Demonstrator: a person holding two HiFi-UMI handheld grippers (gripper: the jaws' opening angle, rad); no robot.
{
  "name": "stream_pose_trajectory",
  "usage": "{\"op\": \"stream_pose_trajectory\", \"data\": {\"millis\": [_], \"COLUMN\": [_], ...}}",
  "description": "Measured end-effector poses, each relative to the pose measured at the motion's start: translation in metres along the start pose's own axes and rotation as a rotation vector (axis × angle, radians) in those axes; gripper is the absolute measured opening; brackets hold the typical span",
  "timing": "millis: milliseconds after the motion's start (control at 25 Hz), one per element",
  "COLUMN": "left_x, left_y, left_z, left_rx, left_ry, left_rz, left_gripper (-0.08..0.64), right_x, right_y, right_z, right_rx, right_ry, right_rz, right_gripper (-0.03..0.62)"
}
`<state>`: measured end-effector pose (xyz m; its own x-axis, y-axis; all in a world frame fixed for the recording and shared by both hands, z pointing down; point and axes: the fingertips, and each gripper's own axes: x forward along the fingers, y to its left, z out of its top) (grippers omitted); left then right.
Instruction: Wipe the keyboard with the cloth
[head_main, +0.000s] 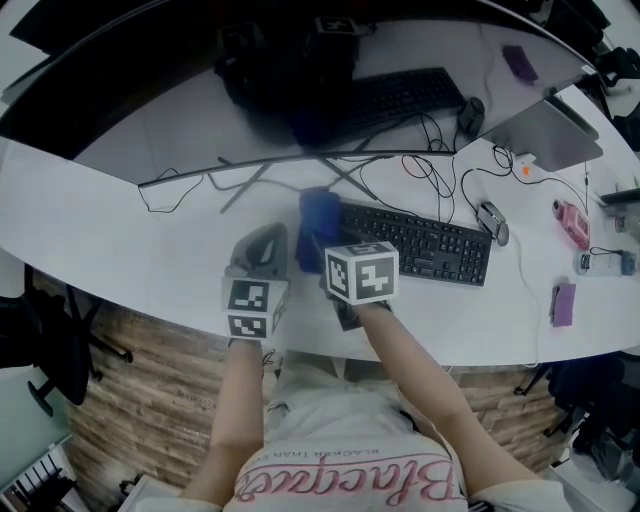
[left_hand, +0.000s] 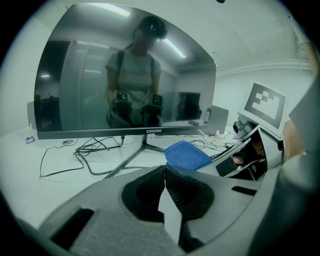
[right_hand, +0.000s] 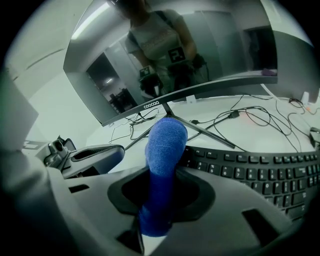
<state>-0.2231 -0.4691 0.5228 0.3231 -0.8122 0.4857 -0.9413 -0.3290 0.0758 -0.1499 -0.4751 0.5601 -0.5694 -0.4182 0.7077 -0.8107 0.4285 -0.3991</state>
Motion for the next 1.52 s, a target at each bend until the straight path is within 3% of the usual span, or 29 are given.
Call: {"op": "stream_pose_trajectory", "data": {"millis": [840,1520], "left_x": [0.017,0.041], "left_y": [-0.064,-0.14], "left_z": [0.007,0.008], "left_rx": [0.054,0.084], "left_ry": [0.015,0.036], "left_rz": [-0.022,-0.08], "left_gripper": [0.005,0.006], "right_x": [-0.041,-0.085], "right_y": [-0.051,-0.106], "right_z": [-0.015,-0.03], "right_rx": [-0.001,0.003], "right_ry": [-0.015,-0.02], "right_rz": [-0.047,-0.09], "right_gripper": [0.098,0.097]}}
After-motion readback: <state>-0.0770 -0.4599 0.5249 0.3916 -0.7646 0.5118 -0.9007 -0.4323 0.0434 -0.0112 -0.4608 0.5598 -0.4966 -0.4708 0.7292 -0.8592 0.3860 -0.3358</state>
